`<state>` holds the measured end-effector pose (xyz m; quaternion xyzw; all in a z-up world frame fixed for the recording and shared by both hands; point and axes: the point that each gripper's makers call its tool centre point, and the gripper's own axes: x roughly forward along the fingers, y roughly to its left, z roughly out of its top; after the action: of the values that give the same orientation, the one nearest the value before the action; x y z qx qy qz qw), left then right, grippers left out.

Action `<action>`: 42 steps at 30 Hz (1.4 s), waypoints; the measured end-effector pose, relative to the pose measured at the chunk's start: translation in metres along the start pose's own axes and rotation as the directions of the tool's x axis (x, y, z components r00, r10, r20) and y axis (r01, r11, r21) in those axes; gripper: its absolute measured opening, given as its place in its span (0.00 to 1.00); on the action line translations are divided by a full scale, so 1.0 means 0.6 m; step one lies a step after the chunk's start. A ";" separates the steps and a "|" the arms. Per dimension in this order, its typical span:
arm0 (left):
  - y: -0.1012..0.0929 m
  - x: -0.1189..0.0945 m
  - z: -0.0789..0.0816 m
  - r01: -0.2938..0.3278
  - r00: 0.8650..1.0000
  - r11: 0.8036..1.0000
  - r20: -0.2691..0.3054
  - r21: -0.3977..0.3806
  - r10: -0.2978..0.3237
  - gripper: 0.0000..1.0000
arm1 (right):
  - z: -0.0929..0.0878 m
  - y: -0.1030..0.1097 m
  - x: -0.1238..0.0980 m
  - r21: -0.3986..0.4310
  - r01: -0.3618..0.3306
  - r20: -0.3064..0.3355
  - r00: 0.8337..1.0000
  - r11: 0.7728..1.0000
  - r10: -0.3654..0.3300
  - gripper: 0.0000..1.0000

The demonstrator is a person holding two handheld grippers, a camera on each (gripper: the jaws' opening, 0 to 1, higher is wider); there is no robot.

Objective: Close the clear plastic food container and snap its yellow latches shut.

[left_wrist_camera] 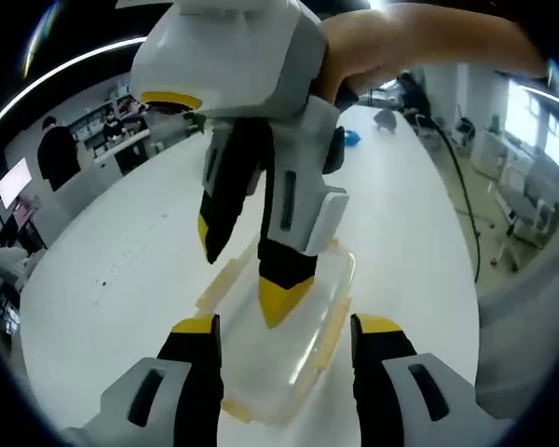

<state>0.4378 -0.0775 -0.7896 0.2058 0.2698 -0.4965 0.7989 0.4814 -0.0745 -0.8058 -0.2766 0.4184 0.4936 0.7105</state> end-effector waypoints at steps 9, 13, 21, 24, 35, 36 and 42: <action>0.008 -0.010 -0.004 -0.017 1.000 0.998 0.015 -0.053 0.018 0.53 | -0.003 0.000 -0.012 0.062 0.020 0.038 0.999 0.998 -0.022 0.48; 0.013 -0.015 -0.005 -0.028 0.999 0.996 0.024 -0.086 0.031 0.53 | -0.005 0.000 -0.014 0.078 0.024 0.046 0.999 0.997 -0.028 0.48; 0.026 -0.021 -0.011 -0.043 0.998 0.991 0.033 -0.124 0.048 0.53 | -0.016 0.004 -0.020 0.117 0.032 0.056 0.998 0.993 -0.039 0.47; 0.029 -0.024 -0.013 -0.052 0.998 0.990 0.030 -0.130 0.057 0.52 | -0.020 0.002 -0.024 0.131 0.043 0.066 0.996 0.990 -0.052 0.46; 0.041 -0.030 -0.026 -0.067 0.997 0.978 0.033 -0.196 0.075 0.51 | -0.038 0.007 -0.033 0.184 0.040 0.081 0.995 0.982 -0.055 0.47; 0.043 -0.030 -0.028 -0.068 0.996 0.977 0.034 -0.203 0.077 0.51 | -0.040 0.006 -0.034 0.186 0.041 0.080 0.995 0.982 -0.056 0.47; 0.053 -0.035 -0.037 -0.085 0.995 0.968 0.029 -0.238 0.095 0.50 | -0.056 0.006 -0.037 0.201 0.053 0.069 0.995 0.978 -0.068 0.47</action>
<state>0.4541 -0.0367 -0.7913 0.1114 0.3015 -0.4282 0.8446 0.4638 -0.1107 -0.8035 -0.1978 0.4299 0.4377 0.7645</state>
